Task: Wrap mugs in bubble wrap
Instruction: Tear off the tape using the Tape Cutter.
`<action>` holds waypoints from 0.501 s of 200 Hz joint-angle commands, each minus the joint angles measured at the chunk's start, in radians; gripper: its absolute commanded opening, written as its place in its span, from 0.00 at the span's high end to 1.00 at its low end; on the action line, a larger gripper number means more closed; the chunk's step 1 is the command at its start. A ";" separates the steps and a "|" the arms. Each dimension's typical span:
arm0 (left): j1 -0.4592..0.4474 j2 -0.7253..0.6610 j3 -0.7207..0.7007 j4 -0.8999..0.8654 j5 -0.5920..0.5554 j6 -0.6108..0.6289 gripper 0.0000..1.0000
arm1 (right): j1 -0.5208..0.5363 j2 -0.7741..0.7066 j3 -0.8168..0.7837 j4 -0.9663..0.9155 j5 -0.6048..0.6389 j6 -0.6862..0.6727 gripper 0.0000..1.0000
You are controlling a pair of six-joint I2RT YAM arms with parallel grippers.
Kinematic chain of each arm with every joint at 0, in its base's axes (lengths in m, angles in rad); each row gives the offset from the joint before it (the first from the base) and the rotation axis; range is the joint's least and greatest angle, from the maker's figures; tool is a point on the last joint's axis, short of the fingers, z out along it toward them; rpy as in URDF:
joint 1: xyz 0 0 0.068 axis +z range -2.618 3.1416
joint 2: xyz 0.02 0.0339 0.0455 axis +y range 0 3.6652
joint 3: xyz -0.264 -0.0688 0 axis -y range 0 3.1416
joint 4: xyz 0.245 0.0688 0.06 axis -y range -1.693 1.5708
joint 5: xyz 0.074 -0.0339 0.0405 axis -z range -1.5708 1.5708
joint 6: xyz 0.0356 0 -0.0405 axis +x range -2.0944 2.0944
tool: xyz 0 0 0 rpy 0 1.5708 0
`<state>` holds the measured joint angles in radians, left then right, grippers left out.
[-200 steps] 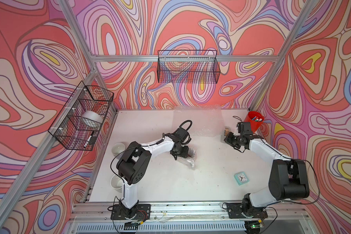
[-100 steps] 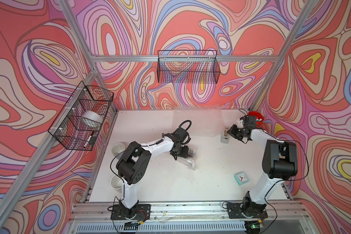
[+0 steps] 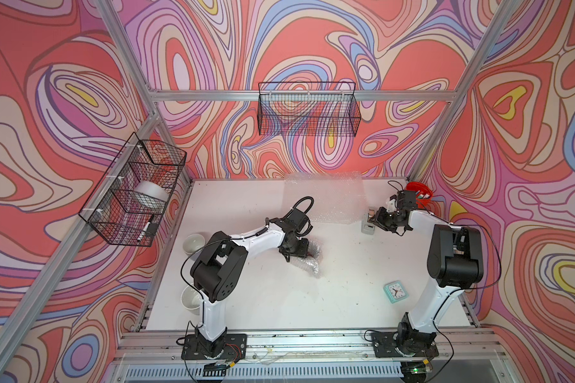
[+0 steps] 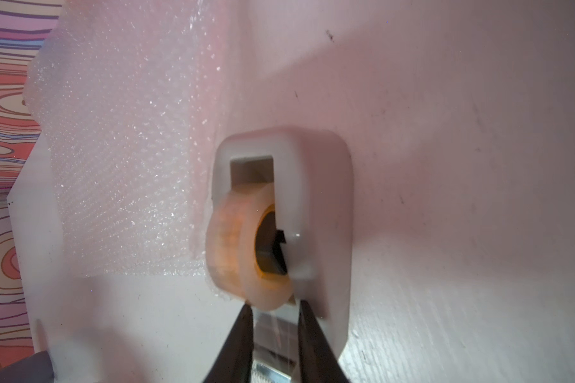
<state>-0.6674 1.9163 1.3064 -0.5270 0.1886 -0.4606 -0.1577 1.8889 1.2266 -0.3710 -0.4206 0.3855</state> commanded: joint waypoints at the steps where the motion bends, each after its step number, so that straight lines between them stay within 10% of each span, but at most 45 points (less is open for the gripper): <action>1: 0.003 0.034 -0.025 -0.070 -0.033 0.007 0.46 | -0.008 0.022 0.007 0.026 -0.037 -0.004 0.74; 100: 0.004 0.034 -0.033 -0.065 -0.028 0.008 0.47 | -0.055 0.040 -0.032 0.087 -0.195 0.055 0.73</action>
<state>-0.6674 1.9163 1.3064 -0.5266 0.1909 -0.4606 -0.2031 1.8973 1.2102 -0.3019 -0.5663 0.4278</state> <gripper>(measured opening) 0.531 0.264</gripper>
